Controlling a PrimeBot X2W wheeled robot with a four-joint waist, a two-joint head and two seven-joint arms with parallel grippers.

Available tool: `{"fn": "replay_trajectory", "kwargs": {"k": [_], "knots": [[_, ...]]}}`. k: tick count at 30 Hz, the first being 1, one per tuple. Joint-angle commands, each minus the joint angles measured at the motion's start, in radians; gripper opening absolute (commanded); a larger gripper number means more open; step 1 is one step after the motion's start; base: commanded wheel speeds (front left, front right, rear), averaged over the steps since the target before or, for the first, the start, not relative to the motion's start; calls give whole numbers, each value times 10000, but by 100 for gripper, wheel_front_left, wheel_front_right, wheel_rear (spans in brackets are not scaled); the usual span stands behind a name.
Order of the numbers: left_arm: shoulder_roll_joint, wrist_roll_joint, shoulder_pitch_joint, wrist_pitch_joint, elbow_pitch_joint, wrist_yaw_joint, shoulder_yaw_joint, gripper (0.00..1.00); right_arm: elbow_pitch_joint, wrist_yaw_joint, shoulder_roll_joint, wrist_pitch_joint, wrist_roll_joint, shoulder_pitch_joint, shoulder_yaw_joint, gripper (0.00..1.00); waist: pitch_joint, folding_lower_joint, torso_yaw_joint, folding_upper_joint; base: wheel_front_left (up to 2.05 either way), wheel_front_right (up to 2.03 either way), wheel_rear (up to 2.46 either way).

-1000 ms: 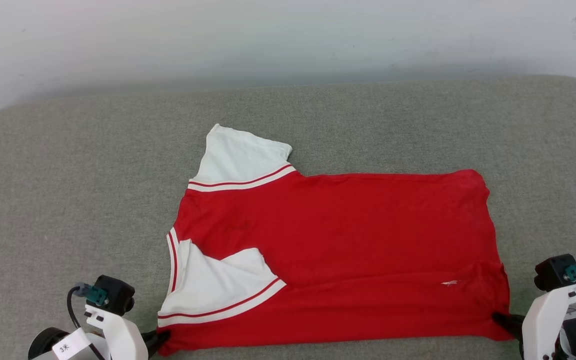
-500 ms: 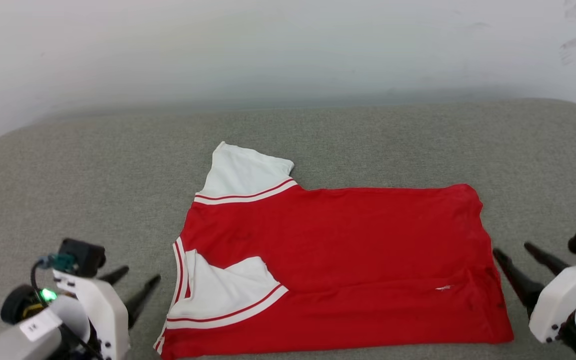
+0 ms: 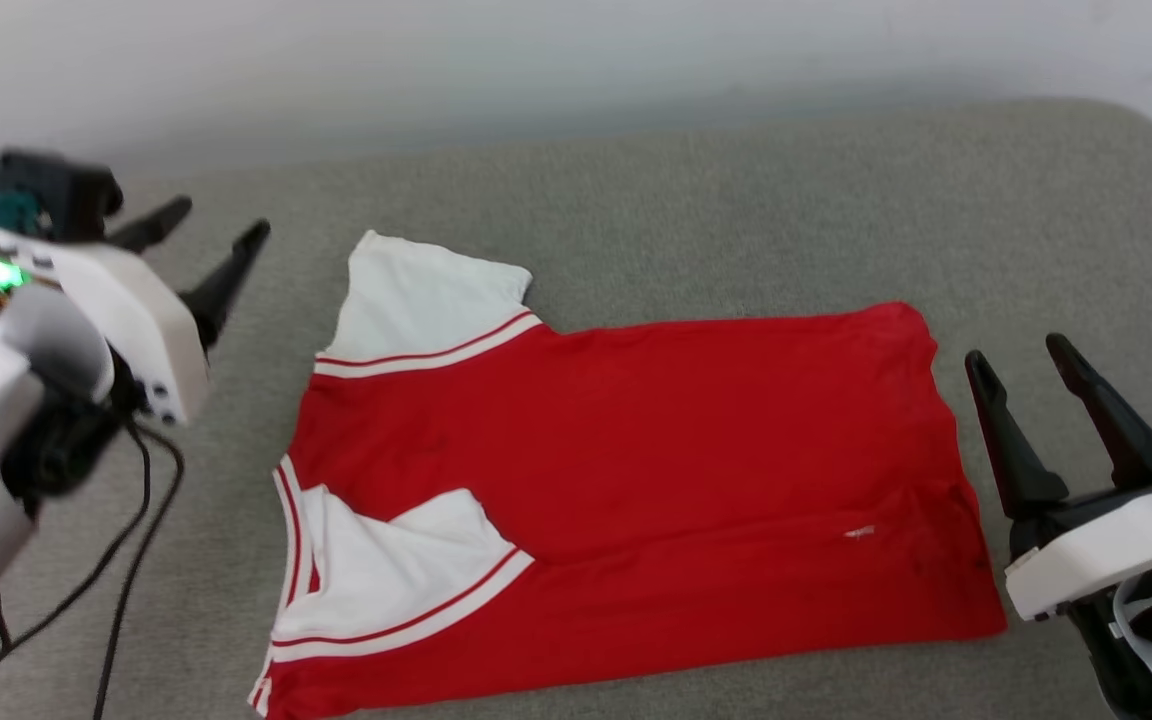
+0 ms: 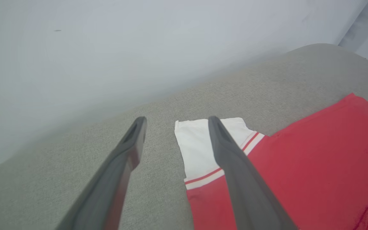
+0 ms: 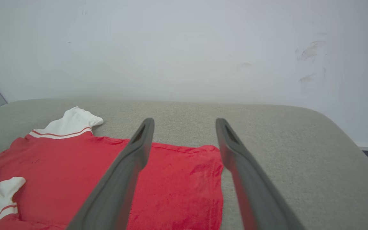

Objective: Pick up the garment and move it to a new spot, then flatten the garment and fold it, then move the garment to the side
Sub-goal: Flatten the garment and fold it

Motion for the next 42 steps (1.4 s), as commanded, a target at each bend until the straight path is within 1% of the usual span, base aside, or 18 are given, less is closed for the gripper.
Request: {"fn": "replay_trajectory", "kwargs": {"k": [1,5,7,10,15,18,21,25,29,30,32,33,34,35,38,42], "knots": [[-172,-82,-604,382,357,-233,112,100,-489,-6,290,110,-271,84,-43,100,811,-1,-373,-1,0,0,0],[-471,-328,-1835,1516,1206,-709,179,100,-1284,-8,658,308,-753,-70,32,100,1586,-1,-617,-1,0,0,0],[-607,-562,-2419,2434,1646,-846,154,100,-1569,-8,775,370,-917,-212,92,100,1957,-1,-734,-1,0,0,0],[-763,-531,-3315,3805,2131,-1047,-110,100,-1822,-8,903,468,-1035,-386,145,100,2445,-1,-848,-1,0,0,0],[-989,-663,-4487,5931,2835,-1257,-487,100,-2005,-8,968,542,-1118,-742,218,100,3174,-1,-1003,-1,0,0,0],[-1124,-768,-4981,6883,3204,-1295,-613,100,-2022,-8,985,570,-1128,-985,284,100,3546,-1,-1082,-1,0,0,0],[-1238,-684,-5309,7348,3459,-1334,-747,100,-1984,-8,1005,544,-1129,-1201,369,100,3884,-1,-1132,-1,0,0,0],[-1481,-651,-5556,7493,3704,-1410,-819,100,-1874,-8,1036,487,-1114,-1469,445,100,4247,-1,-1169,-1,0,0,0],[-1663,-606,-5516,7750,3871,-1503,-1033,100,-1777,-8,1057,417,-1097,-1602,453,100,4429,-1,-1145,-1,0,0,0],[-1780,-581,-5414,7940,3928,-1553,-1219,100,-1730,-8,1028,391,-1072,-1624,405,100,4520,-1,-1091,-1,0,0,0],[-1794,-556,-5389,8013,3958,-1586,-1317,100,-1706,-8,994,382,-1053,-1647,364,100,4553,-1,-1064,-1,0,0,0],[-1784,-486,-5357,8053,3984,-1599,-1411,96,-1686,-8,976,355,-1047,-1665,344,100,4566,-1,-1051,-1,0,0,0],[-1765,-443,-5321,8004,4008,-1635,-1479,4,-1671,-8,989,324,-1061,-1679,308,100,4561,-1,-1048,-1,0,0,0],[-1759,-442,-5263,7936,4042,-1663,-1513,0,-1667,-8,1024,303,-1067,-1700,257,100,4544,-1,-1044,-1,0,0,0],[-1763,-391,-5178,7516,4055,-1699,-1517,0,-1607,-8,1067,295,-1030,-1760,148,100,4391,-1,-1009,-1,0,0,0],[-1692,-251,-5283,6560,3881,-1737,-1438,0,-1487,-8,795,373,-951,-1906,-116,100,4036,-1,-900,-1,0,0,0]]}}
